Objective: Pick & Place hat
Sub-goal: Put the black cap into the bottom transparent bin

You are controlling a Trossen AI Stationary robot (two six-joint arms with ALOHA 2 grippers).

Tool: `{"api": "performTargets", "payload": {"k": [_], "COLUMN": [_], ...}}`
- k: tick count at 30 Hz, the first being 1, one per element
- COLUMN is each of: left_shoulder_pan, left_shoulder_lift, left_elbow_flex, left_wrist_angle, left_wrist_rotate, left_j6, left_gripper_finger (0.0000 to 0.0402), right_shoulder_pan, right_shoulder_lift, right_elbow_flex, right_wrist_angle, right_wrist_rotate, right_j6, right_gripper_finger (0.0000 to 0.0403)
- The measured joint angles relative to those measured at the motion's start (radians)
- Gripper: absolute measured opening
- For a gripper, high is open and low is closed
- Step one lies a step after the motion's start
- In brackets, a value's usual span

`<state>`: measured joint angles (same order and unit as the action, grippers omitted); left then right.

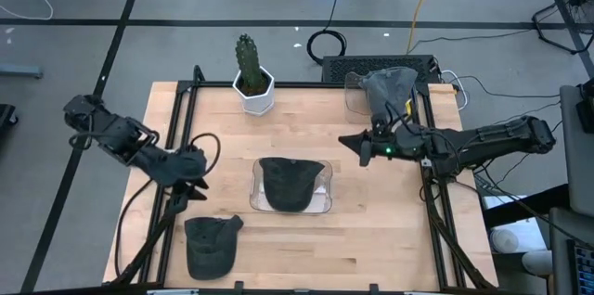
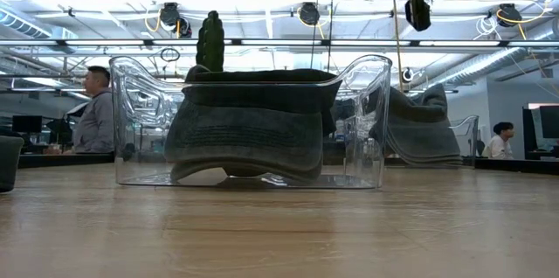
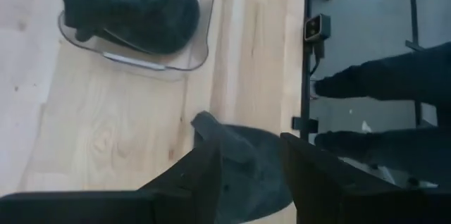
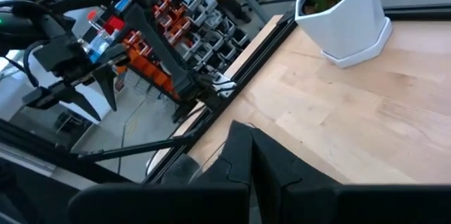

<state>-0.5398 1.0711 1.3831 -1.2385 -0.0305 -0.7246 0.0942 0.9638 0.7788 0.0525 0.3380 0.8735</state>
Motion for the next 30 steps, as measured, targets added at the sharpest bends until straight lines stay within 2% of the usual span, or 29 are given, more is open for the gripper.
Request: {"api": "performTargets", "payload": {"k": [6,13,16,22,28,30], "left_shoulder_pan": [-0.079,-0.131,-0.174,-0.254,-0.267,-0.267], "left_shoulder_lift": [0.001,0.002,0.008,0.048,0.106,0.124], "left_elbow_flex": [-0.068,-0.151,-0.156,-0.156,-0.156,-0.156], "left_wrist_angle": [0.017,0.046,0.107,0.140,0.153,0.184], "left_wrist_rotate": [-0.026,-0.024,-0.042,-0.123,-0.125,-0.097], "left_j6": [-0.079,-0.302,-0.325,-0.389,-0.480,-0.487], "left_gripper_finger": [0.0152,0.0152,0.0152,0.0152,0.0152,0.0152], "right_shoulder_pan": [0.030,0.092,0.129,0.192,0.202,0.202], "right_shoulder_lift": [0.000,0.000,0.000,0.000,0.000,0.000], "right_elbow_flex": [0.000,0.000,0.000,0.000,0.000,0.000], "right_wrist_angle": [-0.004,0.005,0.003,0.001,0.003,0.003], "right_wrist_rotate": [-0.013,-0.157,-0.211,-0.209,-0.205,-0.205], "right_j6": [-0.026,-0.025,-0.033,-0.093,-0.109,-0.118], "right_gripper_finger": [0.0000,0.0000,0.0000,0.0012,0.0031,0.0038]}}
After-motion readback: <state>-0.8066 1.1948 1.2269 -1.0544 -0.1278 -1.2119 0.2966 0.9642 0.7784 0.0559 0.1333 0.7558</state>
